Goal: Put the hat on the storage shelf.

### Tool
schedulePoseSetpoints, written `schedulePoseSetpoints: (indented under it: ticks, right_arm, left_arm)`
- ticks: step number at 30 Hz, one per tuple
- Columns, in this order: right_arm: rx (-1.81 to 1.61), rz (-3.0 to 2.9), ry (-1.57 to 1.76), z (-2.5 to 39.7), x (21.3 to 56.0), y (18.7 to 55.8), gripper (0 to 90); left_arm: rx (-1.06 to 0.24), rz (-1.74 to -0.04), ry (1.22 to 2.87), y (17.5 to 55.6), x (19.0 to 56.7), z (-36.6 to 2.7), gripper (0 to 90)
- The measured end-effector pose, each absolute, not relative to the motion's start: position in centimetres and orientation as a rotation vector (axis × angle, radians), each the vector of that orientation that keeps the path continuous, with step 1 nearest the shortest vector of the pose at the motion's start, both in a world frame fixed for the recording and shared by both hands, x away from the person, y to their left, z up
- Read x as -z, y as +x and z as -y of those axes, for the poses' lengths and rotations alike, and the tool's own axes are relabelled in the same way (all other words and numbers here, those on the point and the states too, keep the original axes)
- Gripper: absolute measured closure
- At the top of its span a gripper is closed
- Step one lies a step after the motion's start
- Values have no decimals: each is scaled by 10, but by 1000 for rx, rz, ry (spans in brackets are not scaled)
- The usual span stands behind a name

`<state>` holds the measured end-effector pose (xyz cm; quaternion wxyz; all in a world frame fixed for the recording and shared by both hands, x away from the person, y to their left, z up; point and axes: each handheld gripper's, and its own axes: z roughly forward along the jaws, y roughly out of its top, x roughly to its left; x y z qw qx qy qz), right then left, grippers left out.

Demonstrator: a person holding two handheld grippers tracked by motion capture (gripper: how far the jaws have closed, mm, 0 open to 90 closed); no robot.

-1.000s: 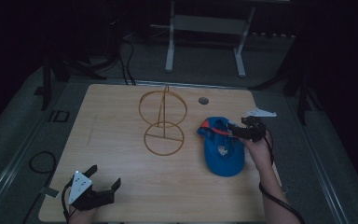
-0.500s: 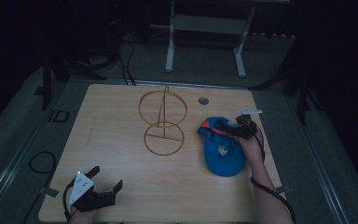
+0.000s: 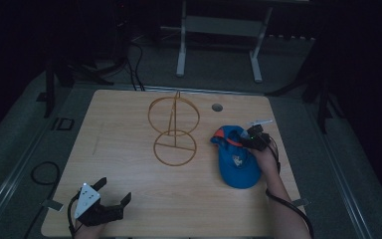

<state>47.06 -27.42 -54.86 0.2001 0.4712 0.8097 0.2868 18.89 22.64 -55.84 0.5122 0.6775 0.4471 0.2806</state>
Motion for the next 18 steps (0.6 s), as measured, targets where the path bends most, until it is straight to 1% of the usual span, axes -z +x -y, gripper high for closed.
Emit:
schedulePoseSetpoints:
  ticks: [1, 2, 4, 7, 13, 18]
  right_arm:
    - [-804, -2273, 1304, 273, 549, 470, 739]
    - [-804, -2273, 1304, 273, 549, 470, 739]
    - [-795, -2284, 1276, 270, 549, 468, 803]
    - [-781, -2285, 1274, 266, 548, 466, 848]
    - [-787, -2266, 1266, 266, 542, 460, 866]
    - [-885, -2210, 1229, 274, 517, 444, 868]
  left_arm:
    - [-679, -1077, 1632, 189, 558, -226, 8]
    - [-675, -1075, 1634, 189, 558, -227, 8]
    - [-675, -1077, 1634, 189, 559, -226, 8]
    - [-672, -1078, 1639, 189, 559, -225, 8]
    - [-663, -1076, 1637, 190, 559, -226, 8]
    - [-665, -1081, 1631, 190, 558, -226, 8]
